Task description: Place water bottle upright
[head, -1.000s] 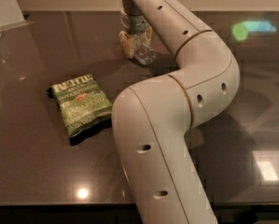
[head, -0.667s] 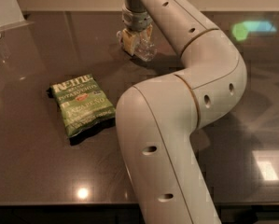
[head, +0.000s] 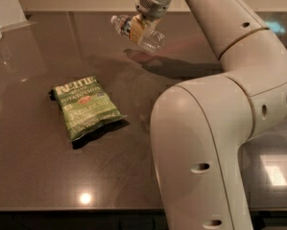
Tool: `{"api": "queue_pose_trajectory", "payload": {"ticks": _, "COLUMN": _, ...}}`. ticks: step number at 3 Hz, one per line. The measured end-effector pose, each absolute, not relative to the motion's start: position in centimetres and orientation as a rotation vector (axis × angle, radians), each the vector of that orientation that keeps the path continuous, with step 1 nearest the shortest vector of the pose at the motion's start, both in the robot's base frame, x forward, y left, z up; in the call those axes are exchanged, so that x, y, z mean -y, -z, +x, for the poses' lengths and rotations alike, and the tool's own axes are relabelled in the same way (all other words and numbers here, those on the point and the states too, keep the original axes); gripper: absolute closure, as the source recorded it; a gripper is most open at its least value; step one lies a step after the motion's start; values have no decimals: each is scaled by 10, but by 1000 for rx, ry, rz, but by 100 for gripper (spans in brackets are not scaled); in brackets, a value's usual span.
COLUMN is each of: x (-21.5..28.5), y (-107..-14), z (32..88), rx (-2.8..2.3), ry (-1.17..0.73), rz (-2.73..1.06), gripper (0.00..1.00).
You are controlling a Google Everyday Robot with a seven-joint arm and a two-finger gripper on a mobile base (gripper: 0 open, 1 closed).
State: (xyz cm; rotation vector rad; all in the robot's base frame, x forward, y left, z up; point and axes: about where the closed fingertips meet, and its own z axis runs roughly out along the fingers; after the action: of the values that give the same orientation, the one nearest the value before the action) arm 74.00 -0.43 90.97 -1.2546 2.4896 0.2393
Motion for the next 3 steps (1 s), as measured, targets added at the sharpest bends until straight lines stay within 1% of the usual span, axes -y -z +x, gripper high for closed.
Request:
{"api": "queue_pose_trajectory", "payload": {"ticks": 2, "x": -5, "y": -948, "z": 695, "rx": -2121, "ry": -601, "rz": -1410, "gripper": 100}}
{"api": "queue_pose_trajectory", "payload": {"ticks": 3, "x": -9, "y": -958, "z": 676, "rx": -1980, "ry": -729, "rz": -1378, "gripper": 100}}
